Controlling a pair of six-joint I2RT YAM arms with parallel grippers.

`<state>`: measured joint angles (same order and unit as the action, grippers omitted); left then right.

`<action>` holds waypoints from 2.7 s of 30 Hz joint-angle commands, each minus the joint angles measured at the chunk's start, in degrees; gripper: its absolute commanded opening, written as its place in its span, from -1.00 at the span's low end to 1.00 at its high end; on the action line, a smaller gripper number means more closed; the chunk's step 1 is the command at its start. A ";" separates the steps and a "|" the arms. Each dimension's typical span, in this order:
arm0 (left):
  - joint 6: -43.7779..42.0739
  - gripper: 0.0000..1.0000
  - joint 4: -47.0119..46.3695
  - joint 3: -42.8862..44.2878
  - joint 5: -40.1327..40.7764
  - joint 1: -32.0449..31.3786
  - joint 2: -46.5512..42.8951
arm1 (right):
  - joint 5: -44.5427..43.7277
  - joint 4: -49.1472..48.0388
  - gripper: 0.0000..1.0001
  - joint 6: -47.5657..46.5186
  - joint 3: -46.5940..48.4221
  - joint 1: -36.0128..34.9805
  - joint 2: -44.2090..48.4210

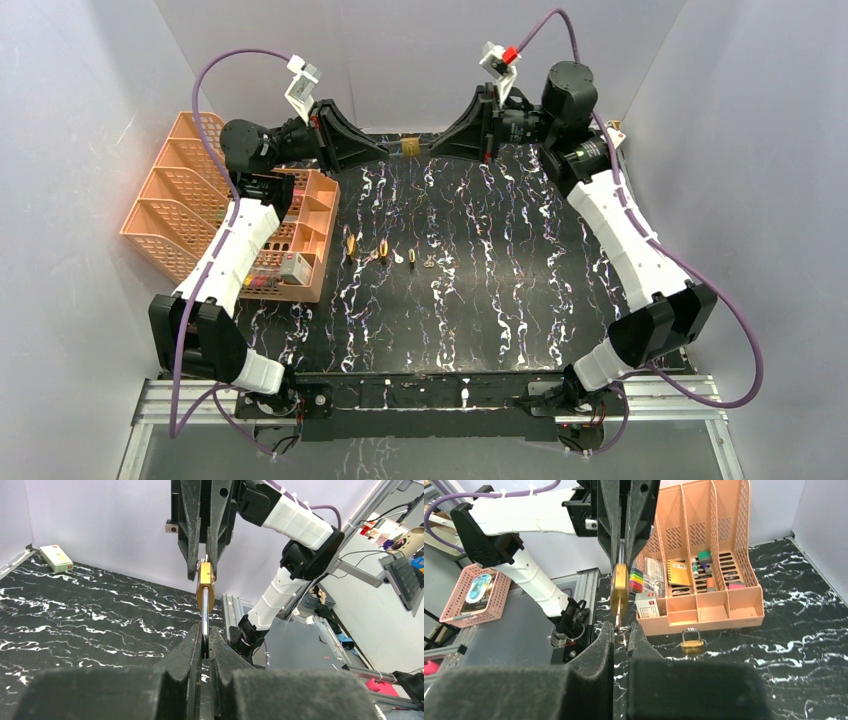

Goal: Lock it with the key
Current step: Lock the lock, then place the lock at the center of the board, then place the key at the center of the board.

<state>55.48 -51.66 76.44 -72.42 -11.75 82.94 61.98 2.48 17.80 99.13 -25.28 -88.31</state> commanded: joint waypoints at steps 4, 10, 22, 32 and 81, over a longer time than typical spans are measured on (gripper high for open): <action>-0.35 -1.00 -1.51 -0.54 -2.23 4.84 -3.88 | 4.84 -11.62 -1.00 8.09 -10.21 11.54 8.37; -1.37 -1.00 3.61 -1.04 -2.63 6.03 -3.49 | -11.47 6.21 -1.00 -3.05 -13.50 12.75 11.75; -44.93 -1.00 82.13 18.73 69.03 -25.77 3.89 | -47.07 16.11 -1.00 1.67 -29.15 11.39 19.57; -31.27 -1.00 119.63 60.48 95.97 -37.04 36.98 | -53.83 16.72 -1.00 3.05 -36.31 8.05 17.29; -16.12 -1.00 113.63 42.70 81.48 -35.27 46.18 | -54.28 -22.76 -1.00 20.84 -57.79 -3.87 -3.70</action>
<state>38.85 60.82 119.46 8.58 -47.33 129.08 7.64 -16.62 37.85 41.60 -28.64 -92.42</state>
